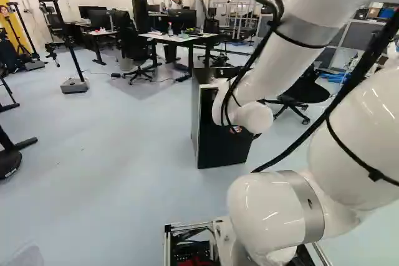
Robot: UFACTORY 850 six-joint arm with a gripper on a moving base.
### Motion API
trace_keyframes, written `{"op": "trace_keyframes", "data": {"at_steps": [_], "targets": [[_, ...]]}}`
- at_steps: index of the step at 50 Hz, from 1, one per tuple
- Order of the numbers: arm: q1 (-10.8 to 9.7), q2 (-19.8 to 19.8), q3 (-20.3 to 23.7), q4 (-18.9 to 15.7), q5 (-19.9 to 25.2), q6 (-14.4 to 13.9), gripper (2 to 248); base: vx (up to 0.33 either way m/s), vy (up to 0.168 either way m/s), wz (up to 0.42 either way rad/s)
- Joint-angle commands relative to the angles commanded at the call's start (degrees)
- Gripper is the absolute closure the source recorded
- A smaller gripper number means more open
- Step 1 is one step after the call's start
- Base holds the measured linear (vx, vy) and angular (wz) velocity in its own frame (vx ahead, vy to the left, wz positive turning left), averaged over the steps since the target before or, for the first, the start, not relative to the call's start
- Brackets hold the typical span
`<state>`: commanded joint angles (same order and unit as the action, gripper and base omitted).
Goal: Grab a drink from the fridge
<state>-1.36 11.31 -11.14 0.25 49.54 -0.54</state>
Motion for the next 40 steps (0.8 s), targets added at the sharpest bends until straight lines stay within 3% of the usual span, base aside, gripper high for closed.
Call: {"op": "trace_keyframes", "data": {"at_steps": [40], "targets": [[1.35, 4.66, 6.10, -0.25, 0.45, 0.54, 150, 0.000, 0.000, 0.000]]}}
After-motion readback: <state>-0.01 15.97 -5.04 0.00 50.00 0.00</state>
